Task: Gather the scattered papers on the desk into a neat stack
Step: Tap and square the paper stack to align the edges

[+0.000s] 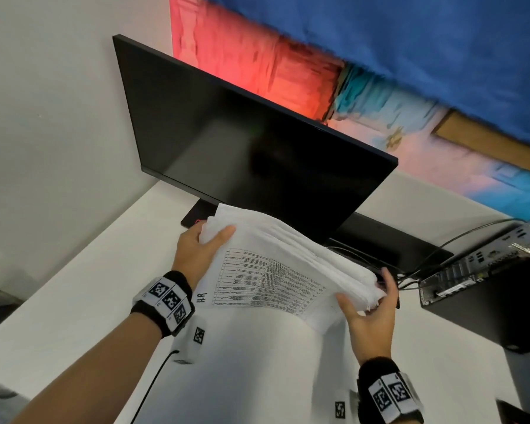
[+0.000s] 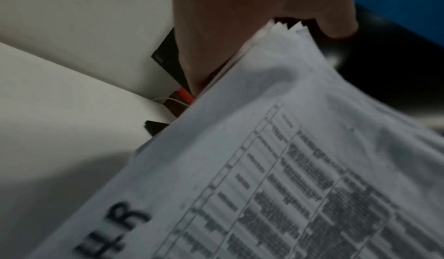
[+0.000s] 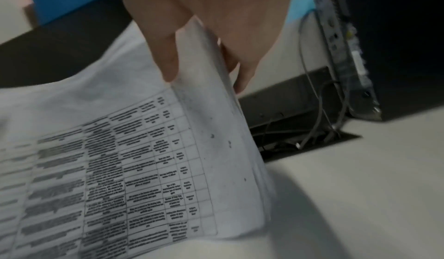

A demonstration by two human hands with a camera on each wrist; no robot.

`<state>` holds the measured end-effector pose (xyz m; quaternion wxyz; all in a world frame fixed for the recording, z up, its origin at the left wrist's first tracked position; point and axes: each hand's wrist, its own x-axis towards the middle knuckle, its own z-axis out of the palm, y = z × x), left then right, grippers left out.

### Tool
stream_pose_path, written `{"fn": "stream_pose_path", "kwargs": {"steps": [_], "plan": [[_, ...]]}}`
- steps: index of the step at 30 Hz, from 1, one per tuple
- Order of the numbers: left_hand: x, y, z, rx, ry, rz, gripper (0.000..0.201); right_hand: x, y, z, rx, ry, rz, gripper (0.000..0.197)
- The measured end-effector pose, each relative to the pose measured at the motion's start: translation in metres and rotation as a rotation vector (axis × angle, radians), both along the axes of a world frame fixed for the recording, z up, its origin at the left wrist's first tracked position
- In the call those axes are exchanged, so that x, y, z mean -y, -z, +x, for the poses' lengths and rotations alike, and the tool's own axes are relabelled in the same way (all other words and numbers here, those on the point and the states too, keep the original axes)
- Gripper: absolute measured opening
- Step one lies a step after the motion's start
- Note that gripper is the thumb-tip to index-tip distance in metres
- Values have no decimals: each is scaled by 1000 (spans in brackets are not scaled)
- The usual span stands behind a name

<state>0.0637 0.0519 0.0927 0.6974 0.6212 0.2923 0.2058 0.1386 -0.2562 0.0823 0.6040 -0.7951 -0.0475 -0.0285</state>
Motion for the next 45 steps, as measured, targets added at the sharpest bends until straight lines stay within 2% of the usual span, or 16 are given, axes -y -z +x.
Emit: {"fn": "stream_pose_path", "kwargs": {"steps": [2, 4, 8, 10, 13, 16, 19, 21, 23, 26, 31, 35, 38, 41, 43, 45], "plan": [[-3, -12, 10, -23, -51, 18, 45, -3, -8, 0, 212, -16, -172, 99], [-5, -23, 22, -126, -64, -19, 72, -4, -12, 3, 390, -71, -367, 85], [-3, -33, 35, -275, -80, -44, 66, -2, -10, 5, 469, -103, -502, 52], [-4, -27, 38, -291, -146, -46, 45, 0, -8, 3, 407, -69, -456, 55], [-9, -21, 36, -237, -188, -88, 28, 5, -4, 6, 138, -23, -204, 71], [-13, -13, 28, -79, -57, -95, 22, 8, -1, 13, -170, -45, 51, 37], [-16, 3, 10, -134, 186, -38, 46, 4, 1, 16, -338, -91, 162, 23], [-11, 17, 3, -204, 195, -91, 44, 0, 9, 18, -344, -114, 163, 32], [-2, 25, 0, -201, 101, -106, 31, -5, 15, 21, -314, -95, 138, 38], [10, 14, 2, -77, 53, -77, 21, -6, 6, 18, -267, -37, 212, 29], [-3, -4, -12, 82, 57, -29, 28, 21, -8, 9, -91, 53, 312, 34], [-3, 22, -21, -32, 155, -4, 43, 27, 17, -5, -333, -49, 183, 43], [10, 32, -14, -77, 111, -93, 35, 17, 25, -8, -444, -41, 189, 40], [18, 23, -6, 19, 32, -124, 18, 8, 12, -2, -353, -13, 224, 30], [18, 14, -3, 90, 16, -118, 19, 4, 3, 2, -256, -2, 241, 31], [16, 9, -1, 122, -12, -80, 28, 4, 2, 5, -197, -7, 237, 43]]}}
